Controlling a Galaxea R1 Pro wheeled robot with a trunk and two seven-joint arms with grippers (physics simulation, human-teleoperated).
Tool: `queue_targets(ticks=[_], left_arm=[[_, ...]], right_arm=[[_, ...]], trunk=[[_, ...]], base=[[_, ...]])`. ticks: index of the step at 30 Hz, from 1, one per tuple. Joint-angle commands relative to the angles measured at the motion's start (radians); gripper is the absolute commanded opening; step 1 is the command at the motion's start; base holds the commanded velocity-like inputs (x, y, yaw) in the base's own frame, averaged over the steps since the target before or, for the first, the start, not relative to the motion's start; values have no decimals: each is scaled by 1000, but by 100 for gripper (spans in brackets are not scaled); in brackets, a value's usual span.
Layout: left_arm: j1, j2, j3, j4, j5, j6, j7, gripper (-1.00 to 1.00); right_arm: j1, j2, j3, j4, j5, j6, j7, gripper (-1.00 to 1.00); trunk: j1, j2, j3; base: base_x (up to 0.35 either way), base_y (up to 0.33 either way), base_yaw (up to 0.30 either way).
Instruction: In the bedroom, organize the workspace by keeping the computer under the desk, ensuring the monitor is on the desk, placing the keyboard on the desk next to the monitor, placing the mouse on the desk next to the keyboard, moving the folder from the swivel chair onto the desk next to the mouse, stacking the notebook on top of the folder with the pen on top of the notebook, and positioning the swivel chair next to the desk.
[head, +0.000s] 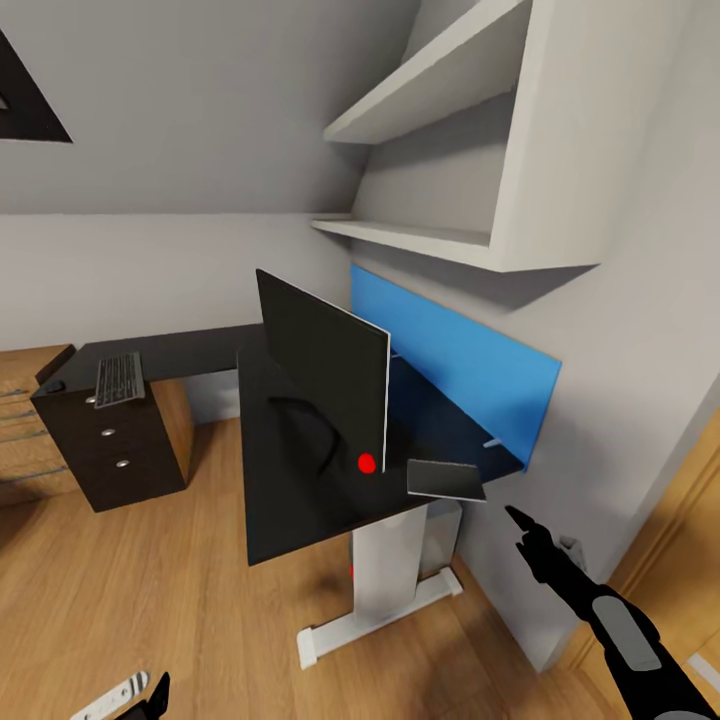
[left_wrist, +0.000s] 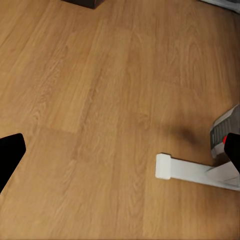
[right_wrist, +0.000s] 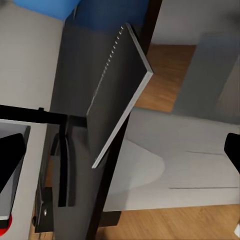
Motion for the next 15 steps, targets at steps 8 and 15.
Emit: queue_targets(ticks=[8,15], left_arm=[[8,0,-2,-11,6,-2,4,100],[8,0,-2,-12,6,-2,4,100]], right_arm=[[-1,0,-3,18,-7,8,1,100],[-1,-1,-3,34,-8,8,2,100]], trunk=[[31,-57,-26],[58,-106,-48]], base=[[0,0,0],[0,0,0]])
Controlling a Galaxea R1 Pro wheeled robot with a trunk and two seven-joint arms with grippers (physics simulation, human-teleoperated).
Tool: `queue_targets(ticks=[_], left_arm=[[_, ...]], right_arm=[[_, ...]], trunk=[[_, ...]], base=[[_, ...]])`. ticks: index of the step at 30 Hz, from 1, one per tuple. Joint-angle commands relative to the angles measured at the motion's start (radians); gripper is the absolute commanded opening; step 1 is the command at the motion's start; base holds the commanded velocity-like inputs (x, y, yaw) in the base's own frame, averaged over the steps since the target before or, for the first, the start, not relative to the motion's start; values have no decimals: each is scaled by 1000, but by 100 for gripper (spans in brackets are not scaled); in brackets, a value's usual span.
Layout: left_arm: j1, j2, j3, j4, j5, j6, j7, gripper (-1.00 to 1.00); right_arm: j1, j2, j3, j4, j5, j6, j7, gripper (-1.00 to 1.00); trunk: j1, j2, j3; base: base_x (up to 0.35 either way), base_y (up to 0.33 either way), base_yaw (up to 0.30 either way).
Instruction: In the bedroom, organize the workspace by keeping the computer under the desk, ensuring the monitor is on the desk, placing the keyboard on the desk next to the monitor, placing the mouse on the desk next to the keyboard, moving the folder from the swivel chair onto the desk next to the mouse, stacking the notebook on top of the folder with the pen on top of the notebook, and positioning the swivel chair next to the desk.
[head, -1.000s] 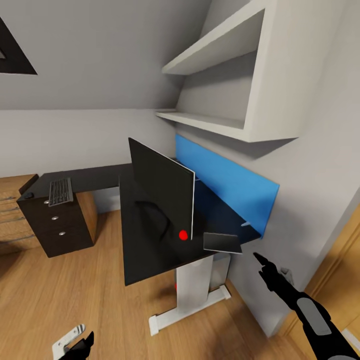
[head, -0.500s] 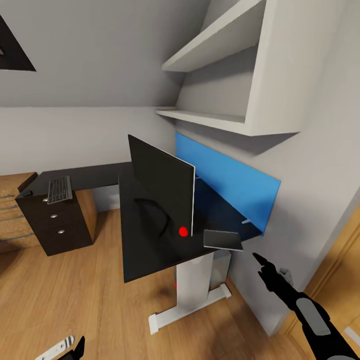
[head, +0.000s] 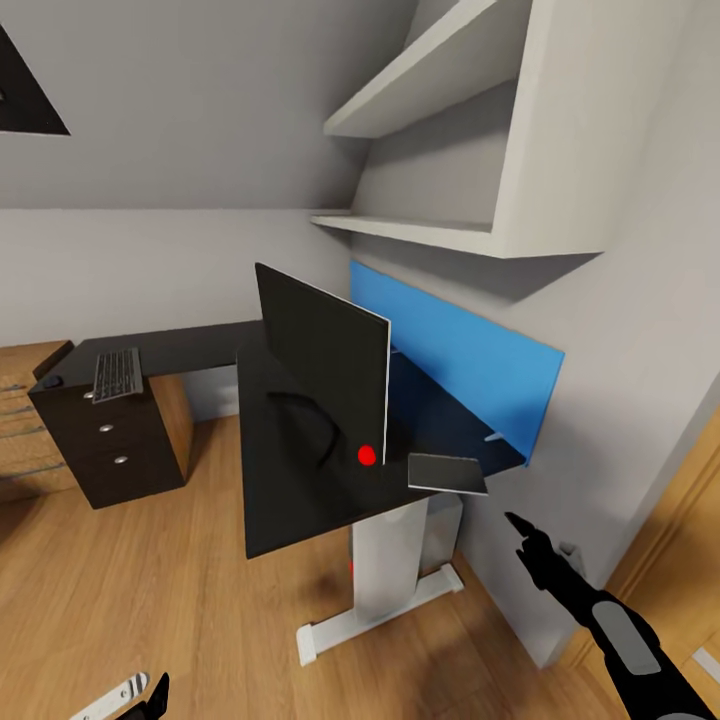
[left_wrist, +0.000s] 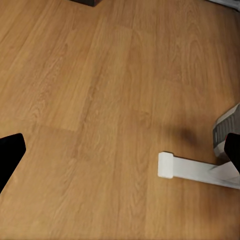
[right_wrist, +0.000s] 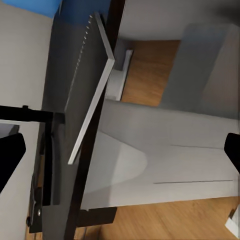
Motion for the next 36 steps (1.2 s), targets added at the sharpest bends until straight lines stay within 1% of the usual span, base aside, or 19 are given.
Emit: queue_targets(ticks=[1,13,21,26,36], left_arm=[[0,1,-2,-1,9,-1,4,100],[0,1,-2,-1,8,-1,4,100],[0,1,-2,0,6,-1,3,100],[0,2,-1,17,5,-3,0,100],[0,3,-1,31,3,-4,-1,100]], right_arm=[[-1,0,-3,0,-6,8,1,100],[-1,0,-3,1,-5,9,2,100],[-1,0,-3,1,-4,8,2,100],[-1,0,-3,1,-4,8,2,100],[-1,1,-2,1,-3,8,2,100]], trunk=[[4,-8,-4],[50,-92,-42],[50,-92,-42],[50,-92,-42],[50,-92,-42]], base=[[0,0,0],[0,0,0],[0,0,0],[11,0,0],[233,0,0]])
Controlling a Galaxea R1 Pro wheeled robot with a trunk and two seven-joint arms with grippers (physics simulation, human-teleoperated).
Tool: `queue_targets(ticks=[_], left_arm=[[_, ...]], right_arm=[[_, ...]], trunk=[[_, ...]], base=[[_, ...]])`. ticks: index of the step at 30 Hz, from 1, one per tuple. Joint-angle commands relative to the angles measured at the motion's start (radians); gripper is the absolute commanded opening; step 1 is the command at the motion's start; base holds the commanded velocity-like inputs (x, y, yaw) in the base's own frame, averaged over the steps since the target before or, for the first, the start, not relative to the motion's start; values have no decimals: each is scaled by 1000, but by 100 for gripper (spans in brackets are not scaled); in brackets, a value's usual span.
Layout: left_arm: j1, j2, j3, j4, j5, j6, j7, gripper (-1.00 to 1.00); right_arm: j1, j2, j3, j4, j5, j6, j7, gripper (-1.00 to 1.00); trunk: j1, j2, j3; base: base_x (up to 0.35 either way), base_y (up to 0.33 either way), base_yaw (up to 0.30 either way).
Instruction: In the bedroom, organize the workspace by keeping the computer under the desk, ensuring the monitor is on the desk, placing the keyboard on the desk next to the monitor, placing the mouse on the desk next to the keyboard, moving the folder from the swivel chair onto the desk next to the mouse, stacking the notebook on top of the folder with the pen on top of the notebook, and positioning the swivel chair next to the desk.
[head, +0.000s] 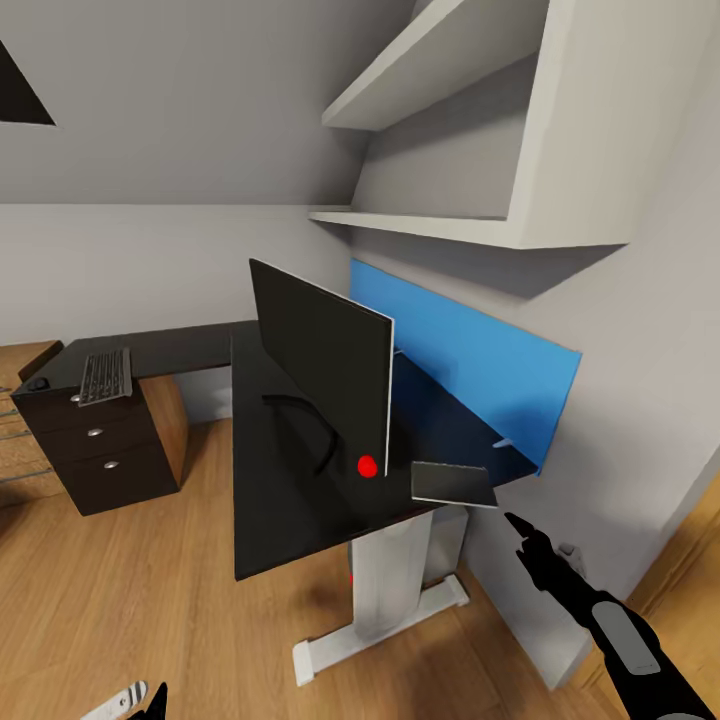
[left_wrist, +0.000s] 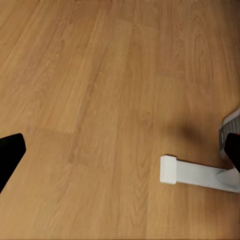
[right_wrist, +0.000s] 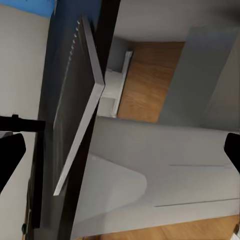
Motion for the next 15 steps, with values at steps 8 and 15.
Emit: queue_targets(ticks=[8,15], left_arm=[[0,1,-1,1,7,-1,4,100],[0,1,-1,5,6,-1,5,100]], right_arm=[[-1,0,-4,0,-6,8,1,100],[-1,0,-4,0,-6,8,1,100]], trunk=[[0,0,-1],[0,0,-1]], base=[[174,0,0],[106,0,0]])
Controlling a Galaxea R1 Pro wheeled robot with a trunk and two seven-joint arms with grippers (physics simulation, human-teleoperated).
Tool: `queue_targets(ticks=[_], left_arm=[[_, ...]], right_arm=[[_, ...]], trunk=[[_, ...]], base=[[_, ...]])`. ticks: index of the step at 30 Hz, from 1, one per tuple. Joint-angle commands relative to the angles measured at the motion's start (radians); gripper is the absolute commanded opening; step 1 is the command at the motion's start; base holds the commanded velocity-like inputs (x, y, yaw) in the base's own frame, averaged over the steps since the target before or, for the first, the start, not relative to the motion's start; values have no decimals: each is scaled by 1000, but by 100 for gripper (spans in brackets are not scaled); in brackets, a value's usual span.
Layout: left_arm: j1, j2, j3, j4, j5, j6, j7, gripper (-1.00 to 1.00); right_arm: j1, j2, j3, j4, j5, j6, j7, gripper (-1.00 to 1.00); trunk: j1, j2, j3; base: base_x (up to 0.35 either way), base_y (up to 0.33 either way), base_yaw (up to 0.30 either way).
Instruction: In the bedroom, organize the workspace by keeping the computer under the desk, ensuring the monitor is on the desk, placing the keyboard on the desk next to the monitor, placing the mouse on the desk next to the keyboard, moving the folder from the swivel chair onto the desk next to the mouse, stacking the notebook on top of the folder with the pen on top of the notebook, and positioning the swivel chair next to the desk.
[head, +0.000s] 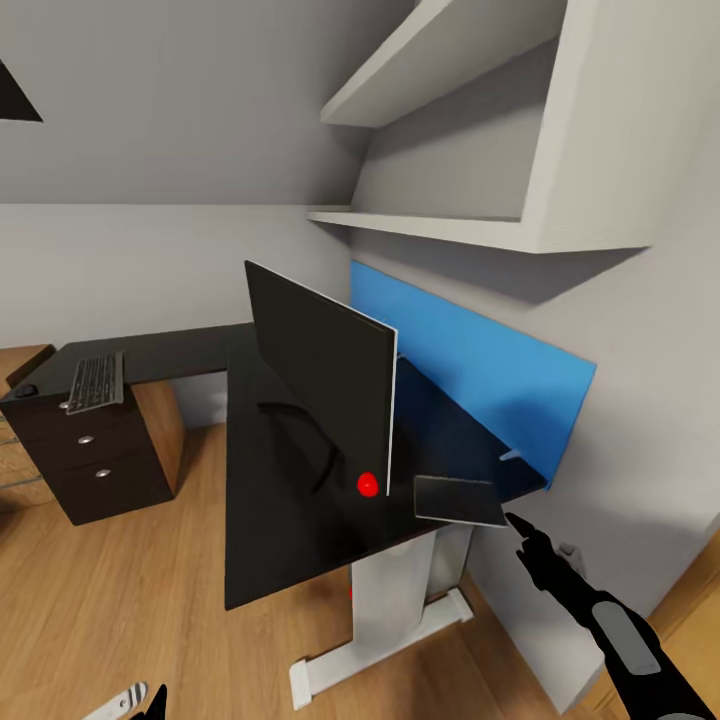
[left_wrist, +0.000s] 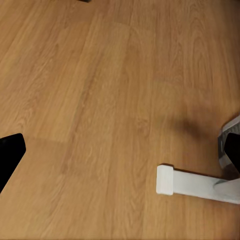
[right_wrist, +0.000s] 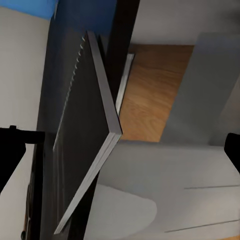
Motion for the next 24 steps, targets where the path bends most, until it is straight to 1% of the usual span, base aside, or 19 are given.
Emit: queue_targets(ticks=[1,2,6,9,15,24], left_arm=[[0,1,-1,-1,9,-1,4,100],[0,1,-2,-1,9,-1,3,100],[0,1,-1,8,10,-2,2,100],[0,2,-1,12,10,-3,4,100],[0,2,-1,14,11,-3,4,100],[0,2,-1,15,12,-3,3,100]], right_arm=[[-1,0,-3,0,-6,8,1,100],[-1,0,-3,0,-6,8,1,100],[-1,1,-3,0,-6,8,0,100],[-1,1,-3,1,-7,8,-1,100],[-1,2,-2,6,-6,7,-3,100],[-1,4,4,51,-6,7,-4,100]], trunk=[[0,0,-1],[0,0,-1],[0,0,-1],[0,0,-1],[0,0,-1],[0,0,-1]], base=[[26,0,0],[21,0,0],[240,0,0],[94,0,0],[24,0,0],[3,0,0]])
